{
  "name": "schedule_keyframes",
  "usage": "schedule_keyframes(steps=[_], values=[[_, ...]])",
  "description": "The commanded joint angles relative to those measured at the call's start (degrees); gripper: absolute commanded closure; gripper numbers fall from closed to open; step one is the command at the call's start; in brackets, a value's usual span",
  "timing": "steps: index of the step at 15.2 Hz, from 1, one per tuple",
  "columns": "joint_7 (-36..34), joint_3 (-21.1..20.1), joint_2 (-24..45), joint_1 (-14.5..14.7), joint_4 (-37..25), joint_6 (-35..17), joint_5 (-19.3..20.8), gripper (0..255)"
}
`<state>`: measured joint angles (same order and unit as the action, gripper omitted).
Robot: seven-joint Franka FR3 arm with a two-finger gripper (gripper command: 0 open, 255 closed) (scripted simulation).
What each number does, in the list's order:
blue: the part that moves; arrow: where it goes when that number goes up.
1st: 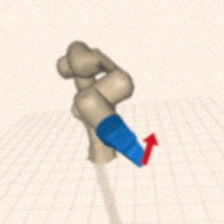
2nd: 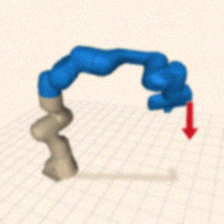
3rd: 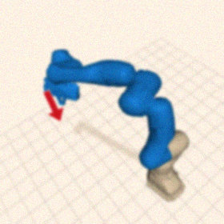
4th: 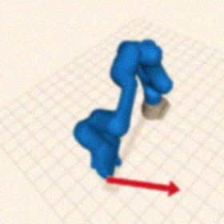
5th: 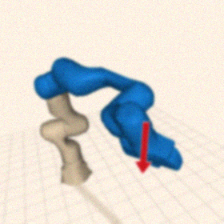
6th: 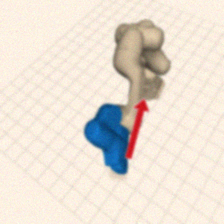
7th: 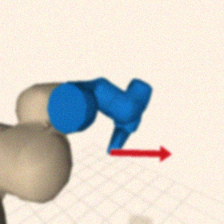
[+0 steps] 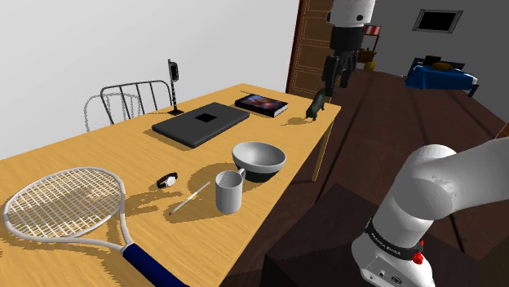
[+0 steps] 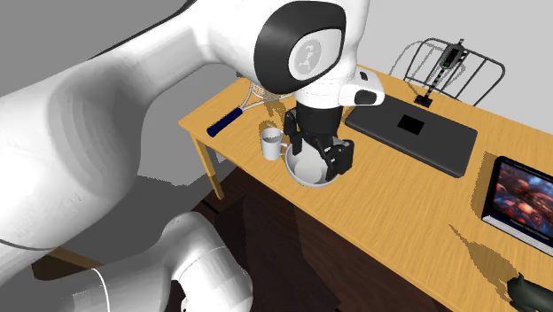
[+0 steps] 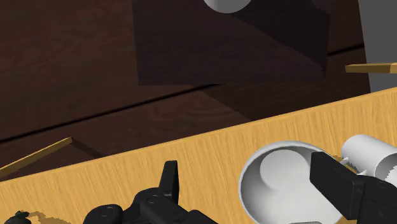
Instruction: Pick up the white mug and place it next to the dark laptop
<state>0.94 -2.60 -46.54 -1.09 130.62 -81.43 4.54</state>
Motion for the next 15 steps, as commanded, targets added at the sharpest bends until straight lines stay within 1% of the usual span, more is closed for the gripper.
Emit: schedule_keyframes(steps=[1, 8, 15], values=[[0.0, 0.0, 0.0, 0.0, 0.0, 0.0, 0.0, 0], [-2.32, -5.2, 7.04, 3.61, 2.82, -8.16, -4.03, 0], [-4.44, -10.59, 16.28, 6.94, 3.05, -16.2, -6.98, 0]])
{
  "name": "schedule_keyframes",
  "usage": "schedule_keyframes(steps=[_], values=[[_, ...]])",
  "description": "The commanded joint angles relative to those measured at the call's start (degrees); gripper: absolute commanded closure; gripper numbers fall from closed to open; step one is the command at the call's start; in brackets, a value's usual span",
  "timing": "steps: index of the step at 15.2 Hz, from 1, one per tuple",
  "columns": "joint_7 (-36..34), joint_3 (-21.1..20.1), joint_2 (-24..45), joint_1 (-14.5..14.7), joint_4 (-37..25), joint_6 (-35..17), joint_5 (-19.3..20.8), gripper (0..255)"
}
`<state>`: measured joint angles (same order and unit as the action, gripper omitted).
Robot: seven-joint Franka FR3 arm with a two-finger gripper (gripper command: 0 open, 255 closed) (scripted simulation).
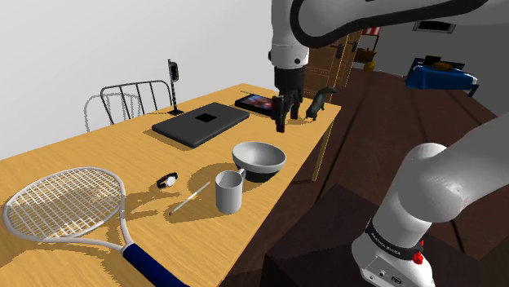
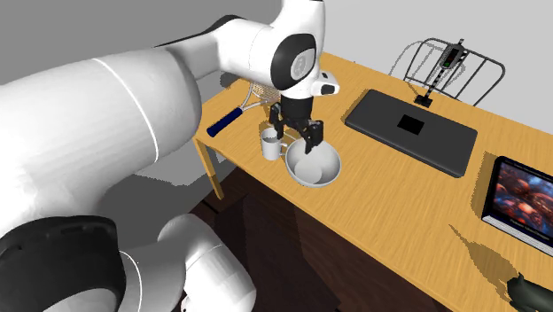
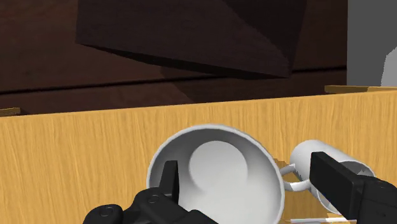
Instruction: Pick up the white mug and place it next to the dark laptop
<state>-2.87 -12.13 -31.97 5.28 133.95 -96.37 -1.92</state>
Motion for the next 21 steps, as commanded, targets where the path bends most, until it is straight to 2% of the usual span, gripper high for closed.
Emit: schedule_keyframes(steps=[1, 9, 17, 21], values=[[-0.93, -1.84, 3.18, 1.01, -0.47, -2.37, -0.82, 0], [-3.75, -8.07, 16.18, 4.17, -3.77, -10.51, -1.61, 0], [-7.7, -13.58, 30.98, 7.44, -10.24, -16.74, 1.24, 0], [-8.3, -13.92, 32.9, 7.85, -9.17, -19.45, 1.94, 0]])
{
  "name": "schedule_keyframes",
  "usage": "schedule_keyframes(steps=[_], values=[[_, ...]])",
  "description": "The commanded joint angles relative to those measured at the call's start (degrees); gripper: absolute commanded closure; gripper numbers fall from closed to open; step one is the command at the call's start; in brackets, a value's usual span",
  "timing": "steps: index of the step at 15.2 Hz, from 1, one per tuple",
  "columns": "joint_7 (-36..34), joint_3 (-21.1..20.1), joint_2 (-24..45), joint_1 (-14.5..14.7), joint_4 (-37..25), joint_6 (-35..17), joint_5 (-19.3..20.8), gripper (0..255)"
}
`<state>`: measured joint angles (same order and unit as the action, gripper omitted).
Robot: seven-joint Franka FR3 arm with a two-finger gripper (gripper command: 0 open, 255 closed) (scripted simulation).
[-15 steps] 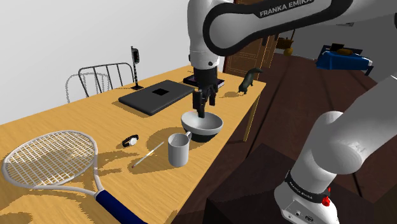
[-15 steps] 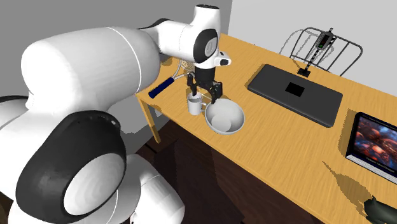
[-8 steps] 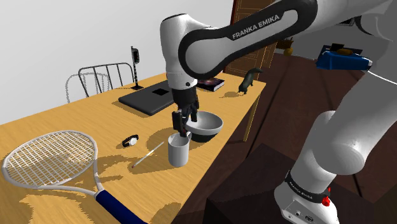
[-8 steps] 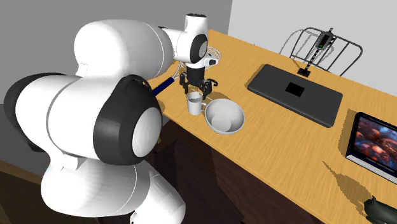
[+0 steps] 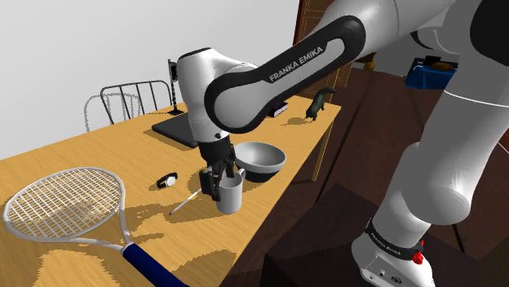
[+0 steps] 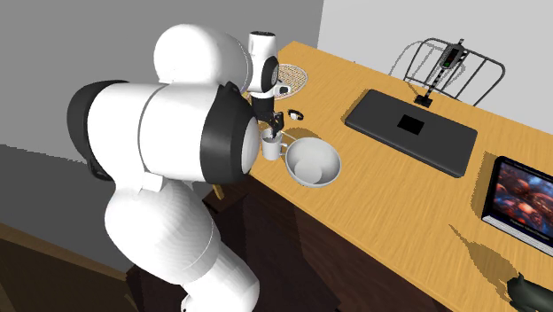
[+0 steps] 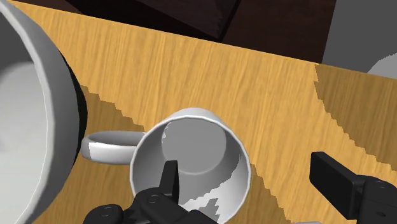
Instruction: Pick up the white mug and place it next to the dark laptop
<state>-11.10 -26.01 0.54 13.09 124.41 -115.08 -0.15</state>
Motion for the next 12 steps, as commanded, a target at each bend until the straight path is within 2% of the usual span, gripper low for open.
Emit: schedule_keyframes(steps=[1, 5, 12], values=[[-0.17, -0.05, 0.64, 0.06, 0.91, -1.51, 0.28, 0], [-0.55, -0.06, 1.66, 0.11, 2.77, -4.28, 0.78, 0], [-0.55, -0.06, 1.66, 0.11, 2.77, -4.28, 0.78, 0]])
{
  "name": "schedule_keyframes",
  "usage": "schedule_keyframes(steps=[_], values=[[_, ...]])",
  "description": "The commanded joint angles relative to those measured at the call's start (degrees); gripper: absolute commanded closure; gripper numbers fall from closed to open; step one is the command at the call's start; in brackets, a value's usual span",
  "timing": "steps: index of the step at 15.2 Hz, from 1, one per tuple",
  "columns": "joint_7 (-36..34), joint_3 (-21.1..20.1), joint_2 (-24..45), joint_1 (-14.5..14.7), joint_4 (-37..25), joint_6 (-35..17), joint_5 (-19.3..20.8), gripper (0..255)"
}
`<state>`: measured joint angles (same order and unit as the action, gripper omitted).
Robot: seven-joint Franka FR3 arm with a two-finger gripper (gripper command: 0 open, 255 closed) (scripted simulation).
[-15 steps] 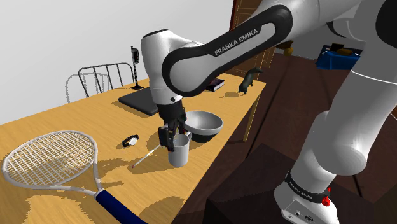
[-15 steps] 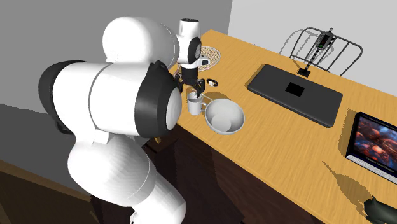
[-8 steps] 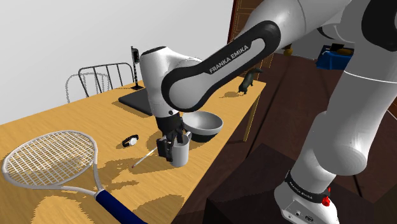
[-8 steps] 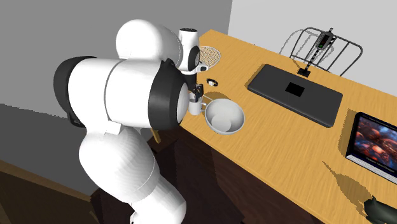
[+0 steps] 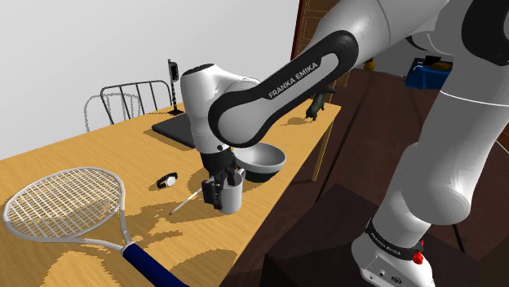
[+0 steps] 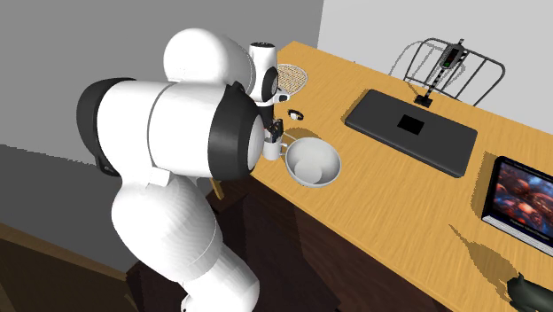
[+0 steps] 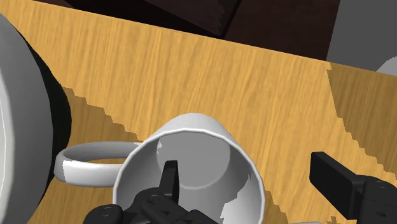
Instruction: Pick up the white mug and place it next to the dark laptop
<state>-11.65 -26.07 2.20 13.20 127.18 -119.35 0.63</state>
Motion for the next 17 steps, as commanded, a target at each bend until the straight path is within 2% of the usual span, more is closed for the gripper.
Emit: schedule_keyframes(steps=[1, 10, 17], values=[[0.0, 0.0, 0.0, 0.0, 0.0, -0.01, 0.0, 255], [0.0, 0.0, 0.01, 0.0, 0.0, -0.01, 0.0, 255], [1.07, 0.08, -3.01, -0.16, -2.56, 5.26, -1.42, 255]])
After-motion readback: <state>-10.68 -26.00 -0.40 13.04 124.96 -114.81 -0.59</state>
